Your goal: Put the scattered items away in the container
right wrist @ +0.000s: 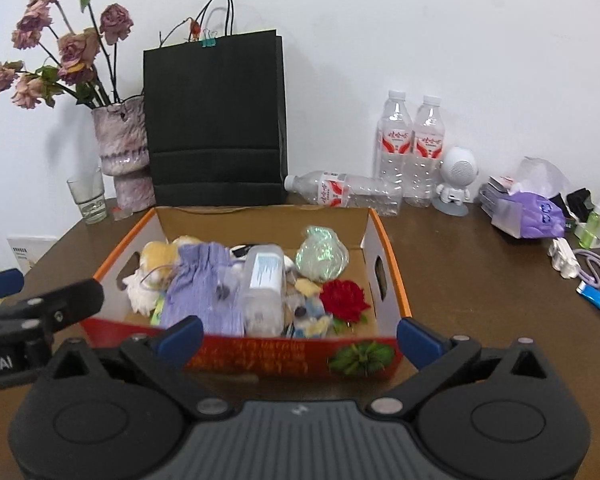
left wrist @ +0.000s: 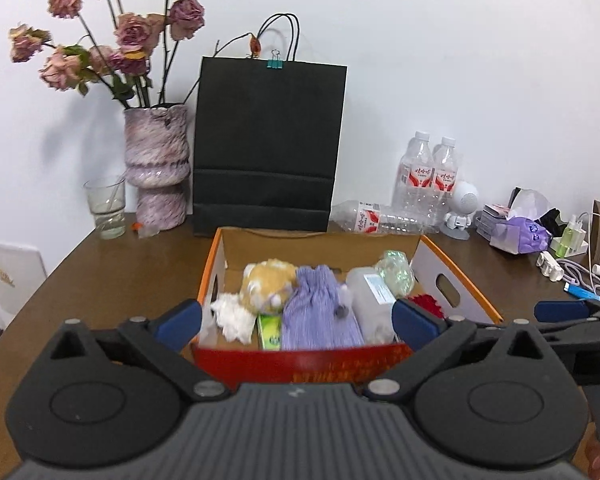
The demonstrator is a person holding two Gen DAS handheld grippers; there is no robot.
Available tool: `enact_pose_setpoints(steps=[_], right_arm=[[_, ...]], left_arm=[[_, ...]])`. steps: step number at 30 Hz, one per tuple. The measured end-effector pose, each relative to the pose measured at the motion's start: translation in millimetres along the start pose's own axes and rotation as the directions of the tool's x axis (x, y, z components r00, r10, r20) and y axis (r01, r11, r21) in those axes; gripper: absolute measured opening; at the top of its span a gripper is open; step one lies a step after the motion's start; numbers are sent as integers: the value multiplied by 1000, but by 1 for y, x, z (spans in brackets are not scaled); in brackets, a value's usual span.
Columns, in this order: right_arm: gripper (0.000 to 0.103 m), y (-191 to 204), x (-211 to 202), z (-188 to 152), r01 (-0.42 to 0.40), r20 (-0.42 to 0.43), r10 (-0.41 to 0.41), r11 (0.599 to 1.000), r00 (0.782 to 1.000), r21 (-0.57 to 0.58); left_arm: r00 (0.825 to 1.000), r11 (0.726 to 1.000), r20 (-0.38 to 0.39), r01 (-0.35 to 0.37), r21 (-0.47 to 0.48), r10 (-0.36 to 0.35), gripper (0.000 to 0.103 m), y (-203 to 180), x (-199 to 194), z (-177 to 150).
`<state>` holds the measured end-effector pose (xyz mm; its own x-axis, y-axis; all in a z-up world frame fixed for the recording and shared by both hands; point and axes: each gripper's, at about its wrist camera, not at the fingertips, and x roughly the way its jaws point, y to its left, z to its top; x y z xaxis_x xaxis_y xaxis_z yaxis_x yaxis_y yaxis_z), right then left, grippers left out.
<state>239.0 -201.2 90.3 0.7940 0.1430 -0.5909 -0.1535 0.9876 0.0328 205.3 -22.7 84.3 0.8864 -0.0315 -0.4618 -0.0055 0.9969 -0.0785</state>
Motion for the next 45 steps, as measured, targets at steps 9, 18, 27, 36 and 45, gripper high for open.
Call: enact_pose_setpoints(steps=[9, 18, 27, 36, 45], right_arm=[[103, -2, -36, -19, -30, -17, 30, 999, 999, 14], [103, 0, -66, -27, -32, 2, 32, 999, 999, 7], [103, 1, -77, -33, -26, 9, 26, 1000, 1000, 6], [103, -1, -82, -35, -22, 14, 22, 1000, 1000, 6], [103, -3, -83, -35, -22, 14, 22, 1000, 1000, 6]], left_arm=[[994, 997, -91, -63, -38, 60, 103, 6, -25, -15], [990, 997, -123, -74, -36, 69, 103, 2, -43, -25], [990, 997, -124, -72, -35, 67, 103, 0, -52, -28], [990, 997, -126, -65, -40, 59, 103, 0, -56, -29], [989, 997, -132, -66, -42, 60, 103, -1, -56, -31]])
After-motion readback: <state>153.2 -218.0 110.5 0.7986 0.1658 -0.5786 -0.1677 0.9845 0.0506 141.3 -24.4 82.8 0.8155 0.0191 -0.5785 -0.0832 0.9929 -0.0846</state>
